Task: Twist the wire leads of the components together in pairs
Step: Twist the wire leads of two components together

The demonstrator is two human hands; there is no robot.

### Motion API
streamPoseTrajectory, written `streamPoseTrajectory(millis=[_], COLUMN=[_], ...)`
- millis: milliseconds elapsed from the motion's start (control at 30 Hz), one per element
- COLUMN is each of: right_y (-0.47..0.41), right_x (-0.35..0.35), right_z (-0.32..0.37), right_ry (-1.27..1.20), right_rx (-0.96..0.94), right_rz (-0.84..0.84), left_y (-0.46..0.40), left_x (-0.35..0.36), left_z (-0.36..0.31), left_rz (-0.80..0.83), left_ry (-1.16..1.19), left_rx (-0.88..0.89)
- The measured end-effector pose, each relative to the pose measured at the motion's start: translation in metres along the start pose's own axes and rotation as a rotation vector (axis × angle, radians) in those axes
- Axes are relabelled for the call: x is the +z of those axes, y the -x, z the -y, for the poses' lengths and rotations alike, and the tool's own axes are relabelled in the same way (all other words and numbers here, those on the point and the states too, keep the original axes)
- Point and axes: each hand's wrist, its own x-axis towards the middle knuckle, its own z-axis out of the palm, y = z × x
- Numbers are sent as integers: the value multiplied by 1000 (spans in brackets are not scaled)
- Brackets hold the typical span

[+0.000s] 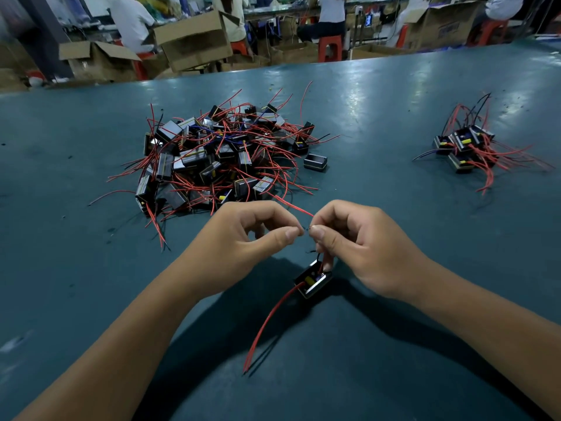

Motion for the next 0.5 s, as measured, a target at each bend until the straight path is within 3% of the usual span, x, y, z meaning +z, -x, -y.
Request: streamPoseTrajectory(millis=[100,367,500], right_y=[0,0,0], right_x=[-1,-1,-1], right_z=[0,4,5], right_ry=[-28,-81,-116], right_rx=[7,19,16], right_rz=[19,99,129], left_y=[1,-5,-6], left_x=[-2,-2,-3], left_z=[3,13,13], left_rz=[26,-115,-144], left_ry=[-124,-318,-557], left_rx=[151,381,517])
